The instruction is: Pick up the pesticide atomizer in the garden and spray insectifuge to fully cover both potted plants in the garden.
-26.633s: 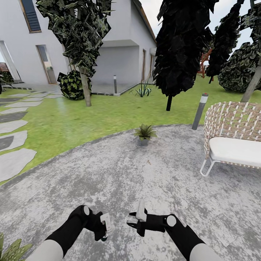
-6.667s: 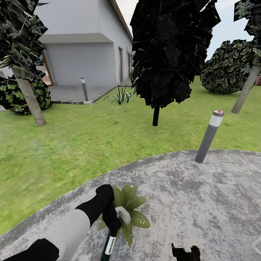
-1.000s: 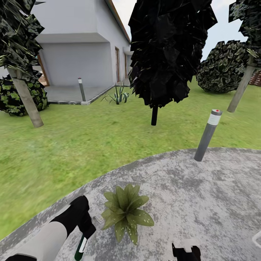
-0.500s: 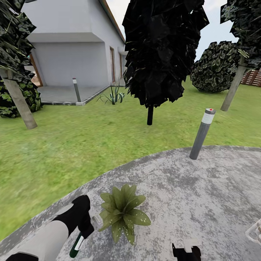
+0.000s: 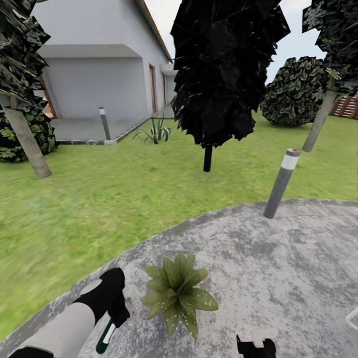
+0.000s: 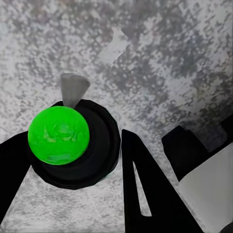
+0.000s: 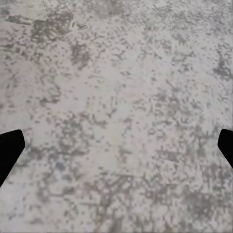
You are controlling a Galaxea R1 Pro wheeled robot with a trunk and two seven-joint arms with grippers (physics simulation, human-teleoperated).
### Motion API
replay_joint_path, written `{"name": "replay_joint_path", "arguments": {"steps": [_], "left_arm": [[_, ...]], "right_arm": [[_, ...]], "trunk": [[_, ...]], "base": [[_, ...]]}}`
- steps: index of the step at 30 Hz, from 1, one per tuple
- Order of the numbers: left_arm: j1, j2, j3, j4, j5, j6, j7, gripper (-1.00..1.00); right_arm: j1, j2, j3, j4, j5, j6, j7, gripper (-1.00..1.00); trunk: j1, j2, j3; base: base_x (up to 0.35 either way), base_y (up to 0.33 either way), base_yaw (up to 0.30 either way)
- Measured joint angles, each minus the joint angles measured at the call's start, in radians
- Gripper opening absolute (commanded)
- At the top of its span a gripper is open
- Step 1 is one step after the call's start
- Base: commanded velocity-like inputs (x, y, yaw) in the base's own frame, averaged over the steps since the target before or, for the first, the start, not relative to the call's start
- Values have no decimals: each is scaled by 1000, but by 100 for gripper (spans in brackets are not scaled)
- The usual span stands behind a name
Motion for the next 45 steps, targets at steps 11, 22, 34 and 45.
{"name": "replay_joint_path", "arguments": {"steps": [11, 22, 34, 45], "left_arm": [[-43, -36, -6, 0, -25, -8, -52, -100], [-71, -41, -1, 1, -95, -7, -94, -100], [-59, -40, -2, 12, -98, -8, -91, -100], [-103, -122, -3, 1, -94, -4, -104, -100]], "right_arm": [[0, 0, 1, 0, 0, 0, 0, 100], [0, 5, 2, -2, 2, 0, 3, 100], [0, 4, 6, -1, 6, -1, 4, 100], [0, 0, 4, -1, 3, 0, 2, 100]], "trunk": [[0, 0, 0], [0, 0, 0], [0, 0, 0], [0, 0, 0]], "base": [[21, 23, -42], [15, 4, 0], [38, 18, 0], [0, 0, 0]]}}
